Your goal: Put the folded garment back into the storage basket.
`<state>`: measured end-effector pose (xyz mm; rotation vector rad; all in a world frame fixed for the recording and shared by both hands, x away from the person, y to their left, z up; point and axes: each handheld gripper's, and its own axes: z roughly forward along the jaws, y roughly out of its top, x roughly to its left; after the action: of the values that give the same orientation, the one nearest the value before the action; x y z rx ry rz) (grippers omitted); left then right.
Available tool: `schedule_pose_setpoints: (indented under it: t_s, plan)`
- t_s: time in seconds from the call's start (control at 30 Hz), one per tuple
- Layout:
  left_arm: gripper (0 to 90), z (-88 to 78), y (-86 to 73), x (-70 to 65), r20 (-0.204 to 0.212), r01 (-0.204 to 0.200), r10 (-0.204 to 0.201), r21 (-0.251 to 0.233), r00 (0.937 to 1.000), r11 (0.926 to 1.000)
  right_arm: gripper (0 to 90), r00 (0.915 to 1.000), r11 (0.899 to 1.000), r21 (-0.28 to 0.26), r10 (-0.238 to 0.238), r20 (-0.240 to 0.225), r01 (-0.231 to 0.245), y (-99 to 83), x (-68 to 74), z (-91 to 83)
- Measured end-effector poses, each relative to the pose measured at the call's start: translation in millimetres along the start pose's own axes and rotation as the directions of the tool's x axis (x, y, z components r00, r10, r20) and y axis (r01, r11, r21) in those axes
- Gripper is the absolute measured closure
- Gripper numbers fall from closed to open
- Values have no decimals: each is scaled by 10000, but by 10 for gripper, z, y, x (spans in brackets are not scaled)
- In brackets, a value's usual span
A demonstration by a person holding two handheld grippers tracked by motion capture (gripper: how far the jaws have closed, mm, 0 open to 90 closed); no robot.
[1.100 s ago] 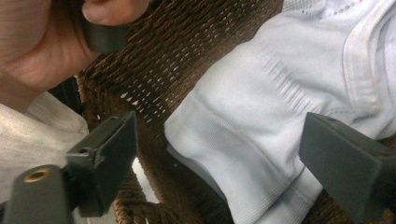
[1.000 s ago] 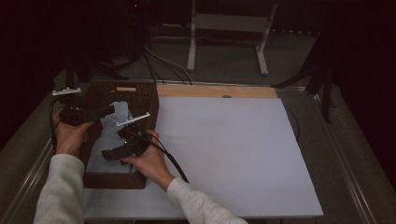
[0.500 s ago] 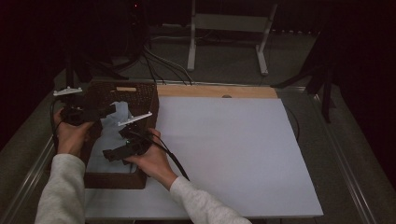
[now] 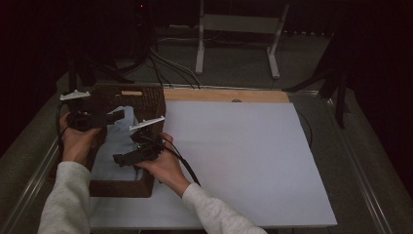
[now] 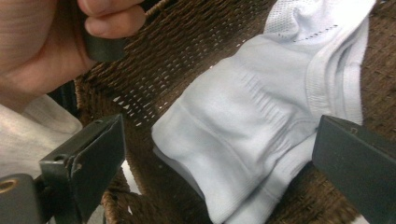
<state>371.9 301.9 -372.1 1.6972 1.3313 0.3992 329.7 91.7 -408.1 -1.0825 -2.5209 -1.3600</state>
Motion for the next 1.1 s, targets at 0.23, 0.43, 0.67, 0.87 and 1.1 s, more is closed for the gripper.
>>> schedule_pose_setpoints:
  t_s: [0.23,0.43,0.67,0.87,1.1]
  plan:
    - [2,11,3,-57,89,-170,170,7,9998,9999,30,10000,10000,-85,7,40,-6,-12,-48,-45]
    - [2,15,3,-107,167,-240,240,-28,9996,9997,30,9999,9999,-145,54,84,-53,-29,-105,-83]
    - [2,41,4,-204,303,-479,476,64,9984,9988,30,9998,9998,-199,20,180,-16,-41,-147,-136]
    - [2,45,-1,-294,470,-665,663,24,9967,9978,30,9996,9997,-249,38,295,-30,-66,-201,-184]
    - [2,26,-11,-407,629,-804,809,-107,9947,9967,18,9992,9992,-407,47,408,-30,-83,-279,-276]
